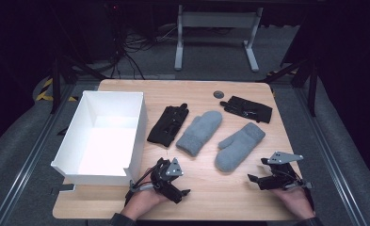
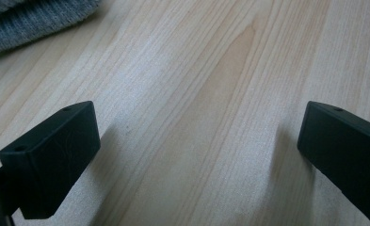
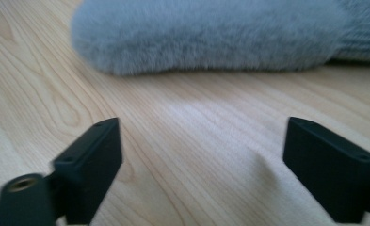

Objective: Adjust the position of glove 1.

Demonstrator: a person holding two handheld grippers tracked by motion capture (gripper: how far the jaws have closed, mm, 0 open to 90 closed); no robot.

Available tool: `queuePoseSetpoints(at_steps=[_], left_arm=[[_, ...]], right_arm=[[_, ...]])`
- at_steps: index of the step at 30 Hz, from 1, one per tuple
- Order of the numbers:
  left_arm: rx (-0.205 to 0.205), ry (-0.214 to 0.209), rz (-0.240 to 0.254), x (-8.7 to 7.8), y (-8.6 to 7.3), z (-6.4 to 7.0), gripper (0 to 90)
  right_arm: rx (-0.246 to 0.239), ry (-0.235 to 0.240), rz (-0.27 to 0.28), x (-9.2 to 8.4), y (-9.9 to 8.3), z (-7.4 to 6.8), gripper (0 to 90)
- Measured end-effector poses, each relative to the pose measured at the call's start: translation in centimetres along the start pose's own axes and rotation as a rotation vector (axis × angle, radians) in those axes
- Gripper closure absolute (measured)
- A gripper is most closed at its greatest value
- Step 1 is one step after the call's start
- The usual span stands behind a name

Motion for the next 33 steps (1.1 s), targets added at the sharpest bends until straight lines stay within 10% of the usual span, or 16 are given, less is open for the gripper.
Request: queuePoseSetpoints(at_steps=[15,33], left_arm=[[-0.012,0.0,0.006,0.0,0.0,0.0,0.5],[-0.007,0.007,0.0,0.0,0.0,-0.2,0.5]], right_arm=[[-0.011,0.079,0.049,-0.9,3.6,0.0,89.1],[-0.007,0.054,0.06,0.7,7.6,2.5,90.0]])
Point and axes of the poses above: each handheld gripper's, and its own axes: x roughly forward along the jaws, y roughly out of its top, z roughly to its right, the point moved 9 cm from there along x, roughly forward along the jaws, and after that the axes turned 14 degrees about -z, right-handed, at the moved point
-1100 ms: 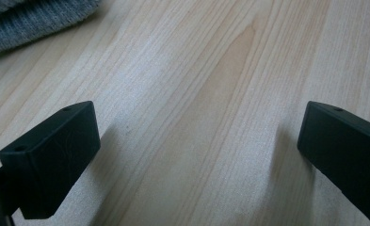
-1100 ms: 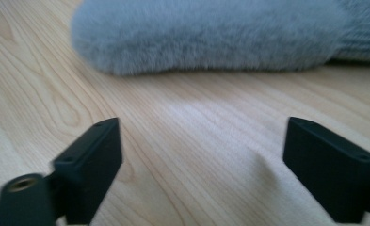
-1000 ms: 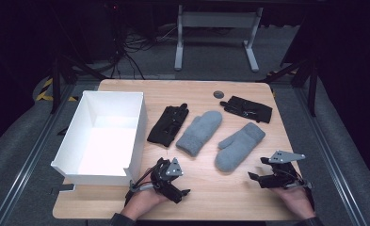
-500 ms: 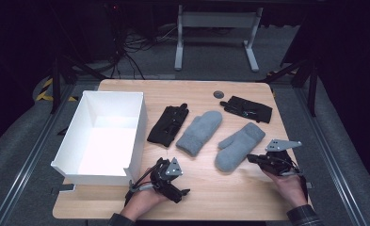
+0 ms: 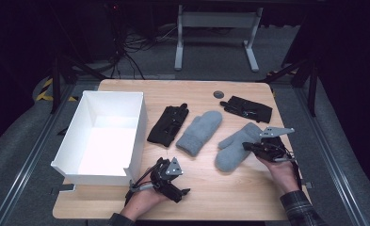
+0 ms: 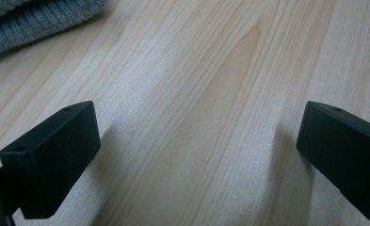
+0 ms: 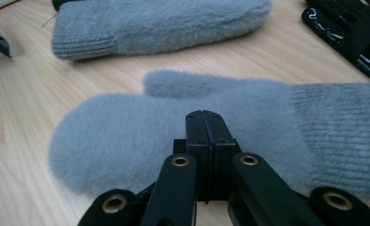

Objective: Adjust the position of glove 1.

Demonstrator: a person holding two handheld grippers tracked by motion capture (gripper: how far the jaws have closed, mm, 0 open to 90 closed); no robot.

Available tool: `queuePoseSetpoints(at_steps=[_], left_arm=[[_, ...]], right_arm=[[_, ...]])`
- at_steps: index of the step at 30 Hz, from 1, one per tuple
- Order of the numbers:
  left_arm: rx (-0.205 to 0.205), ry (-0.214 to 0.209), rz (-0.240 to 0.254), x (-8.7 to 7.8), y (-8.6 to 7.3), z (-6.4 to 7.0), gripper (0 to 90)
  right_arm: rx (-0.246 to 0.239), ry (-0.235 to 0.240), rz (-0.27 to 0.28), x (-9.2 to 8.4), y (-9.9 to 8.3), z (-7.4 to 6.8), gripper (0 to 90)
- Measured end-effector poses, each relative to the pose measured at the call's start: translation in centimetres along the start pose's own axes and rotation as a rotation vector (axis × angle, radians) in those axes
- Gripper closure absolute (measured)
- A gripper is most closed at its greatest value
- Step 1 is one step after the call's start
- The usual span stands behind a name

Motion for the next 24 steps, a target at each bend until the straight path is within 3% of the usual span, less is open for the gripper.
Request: queuePoseSetpoints(at_steps=[3,5,9,11,18,24], left_arm=[[0.0,-0.001,0.001,0.0,0.0,0.0,0.5],[-0.001,0.0,0.001,0.0,0.0,0.0,0.5],[0.0,-0.001,0.001,0.0,0.0,0.0,0.5],[0.0,-0.001,0.001,0.0,0.0,0.0,0.5],[0.0,0.0,0.001,0.0,0.0,0.0,0.5],[-0.001,-0.001,0.001,0.0,0.0,0.0,0.5]], right_arm=[[0.003,-0.013,-0.018,0.6,0.2,0.7,90.0],[0.007,-0.013,-0.057,1.7,-0.1,1.1,90.0],[-0.002,-0.009,-0.108,3.0,-0.7,1.0,90.0],[-0.009,-0.007,-0.107,3.1,-0.7,0.8,90.0],[-0.039,0.027,-0.109,3.4,-0.6,-0.6,90.0],[-0.112,0.075,-0.119,4.0,-0.2,-3.8,90.0]])
Point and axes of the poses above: each handheld gripper's, and its own axes: x roughly forward along the jaws, y roughly out of its top, z roughly to its right, the point moved 9 cm from there along x, roughly forward along the jaws, and after that the axes turned 14 degrees about -z, right-handed, at the moved point
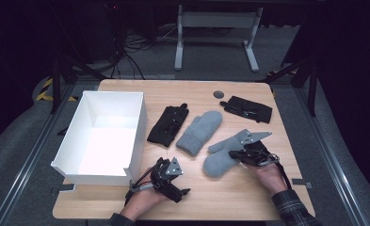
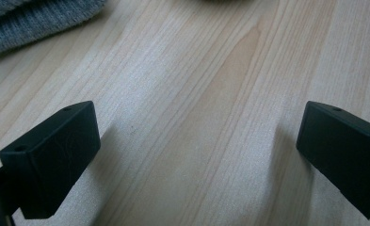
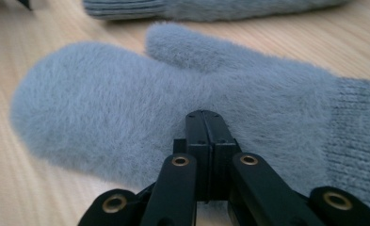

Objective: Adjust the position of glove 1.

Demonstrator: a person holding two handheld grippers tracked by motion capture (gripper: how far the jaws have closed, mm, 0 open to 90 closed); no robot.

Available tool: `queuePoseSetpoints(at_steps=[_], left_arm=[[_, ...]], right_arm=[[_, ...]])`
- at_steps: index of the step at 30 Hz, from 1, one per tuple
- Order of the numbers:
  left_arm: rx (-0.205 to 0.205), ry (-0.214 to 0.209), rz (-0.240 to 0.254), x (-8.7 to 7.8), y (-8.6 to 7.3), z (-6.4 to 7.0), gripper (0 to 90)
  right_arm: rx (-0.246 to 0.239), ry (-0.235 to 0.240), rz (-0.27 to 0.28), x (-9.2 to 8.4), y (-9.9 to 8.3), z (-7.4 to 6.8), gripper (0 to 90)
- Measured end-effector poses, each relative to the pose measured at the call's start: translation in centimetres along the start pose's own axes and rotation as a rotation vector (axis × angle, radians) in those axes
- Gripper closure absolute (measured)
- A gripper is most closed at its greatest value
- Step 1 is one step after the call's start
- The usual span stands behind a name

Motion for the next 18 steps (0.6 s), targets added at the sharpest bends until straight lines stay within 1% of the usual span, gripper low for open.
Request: queuePoseSetpoints(at_steps=[3,4,9,14,18], left_arm=[[0.0,0.0,0.0,0.0,0.0,0.0,0.5],[0.0,0.0,0.0,0.0,0.0,0.0,0.5],[0.001,0.0,0.0,0.0,0.0,0.0,0.5],[0.001,0.0,-0.001,0.0,0.0,0.0,0.5],[0.002,0.001,-0.001,0.0,0.0,0.0,0.5]], right_arm=[[-0.019,0.012,-0.003,0.3,0.3,-1.0,90.0],[-0.019,0.012,-0.003,0.3,0.3,-1.0,90.0],[-0.056,0.041,-0.008,0.6,0.8,-2.8,90.0],[-0.095,0.062,-0.016,1.0,1.2,-4.4,90.0],[-0.115,0.076,-0.018,1.3,1.6,-5.5,90.0]])
Point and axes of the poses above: each handheld gripper's, and its own axes: x roughly forward along the jaws, y roughly out of its top, z roughly to its right, the point moved 9 cm from there along x, roughly forward along the jaws, and after that the axes turned 14 degrees about -z, right-handed, at the moved point
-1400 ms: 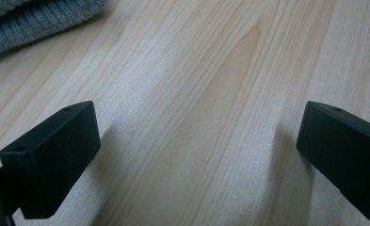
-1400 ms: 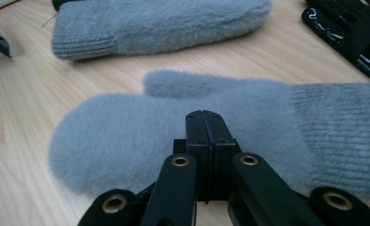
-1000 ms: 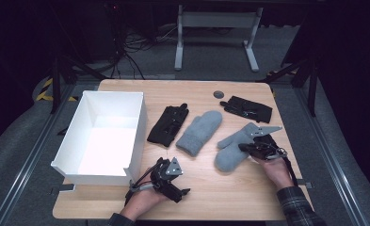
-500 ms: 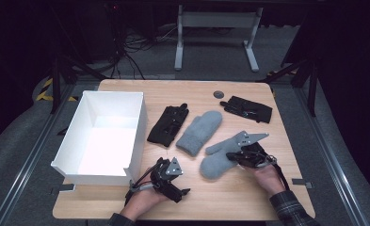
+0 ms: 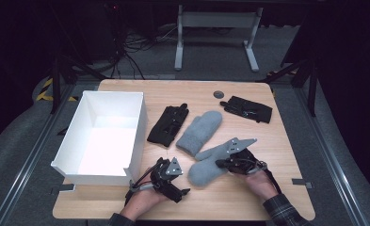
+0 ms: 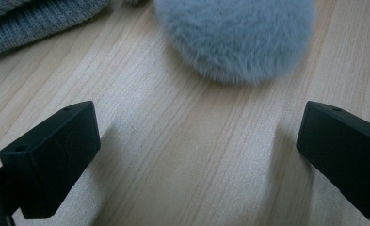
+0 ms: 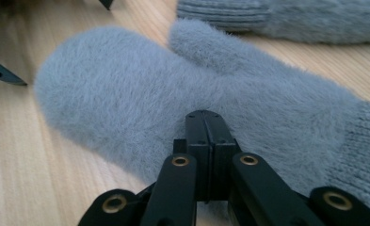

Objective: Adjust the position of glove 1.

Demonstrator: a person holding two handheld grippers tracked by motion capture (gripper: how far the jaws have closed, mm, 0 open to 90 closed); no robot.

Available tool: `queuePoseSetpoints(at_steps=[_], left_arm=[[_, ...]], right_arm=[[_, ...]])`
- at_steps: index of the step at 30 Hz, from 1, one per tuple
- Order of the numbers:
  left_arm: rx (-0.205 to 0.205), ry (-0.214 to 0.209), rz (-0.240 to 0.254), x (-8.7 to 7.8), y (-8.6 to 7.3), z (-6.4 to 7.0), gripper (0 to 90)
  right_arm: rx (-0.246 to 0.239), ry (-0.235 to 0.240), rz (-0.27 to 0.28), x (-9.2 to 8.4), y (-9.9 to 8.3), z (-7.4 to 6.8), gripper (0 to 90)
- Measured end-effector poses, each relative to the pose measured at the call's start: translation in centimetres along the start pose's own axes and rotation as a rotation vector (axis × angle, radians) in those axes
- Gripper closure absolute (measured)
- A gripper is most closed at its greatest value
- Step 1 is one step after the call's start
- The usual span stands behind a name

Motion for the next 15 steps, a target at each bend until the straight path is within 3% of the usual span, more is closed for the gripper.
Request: queuePoseSetpoints(at_steps=[5,8,11,14,15], left_arm=[[-0.019,0.001,-0.002,-0.2,0.0,0.1,2.1],[-0.062,0.008,-0.007,-0.9,0.1,-0.2,16.8],[-0.065,0.013,0.016,-2.0,0.3,-0.3,24.6],[-0.081,-0.017,0.038,-2.5,0.6,0.1,42.2],[-0.078,-0.053,0.063,-3.1,1.0,0.4,53.5]], right_arm=[[-0.005,0.008,0.013,-0.2,0.4,-0.4,90.0],[0.011,0.004,0.047,-1.3,0.4,0.2,90.0],[0.033,-0.022,0.074,-2.5,0.2,1.3,90.0],[0.067,-0.055,0.096,-3.7,-0.2,3.1,90.0],[0.081,-0.07,0.102,-4.2,-0.3,3.8,90.0]])
Point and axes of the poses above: each handheld gripper's, and its own axes: x roughly forward along the jaws, y roughly out of its top, z roughly to its right, the point moved 9 cm from there along x, roughly forward along the jaws, and after that the axes turned 14 degrees about -z, right-handed, at the moved point
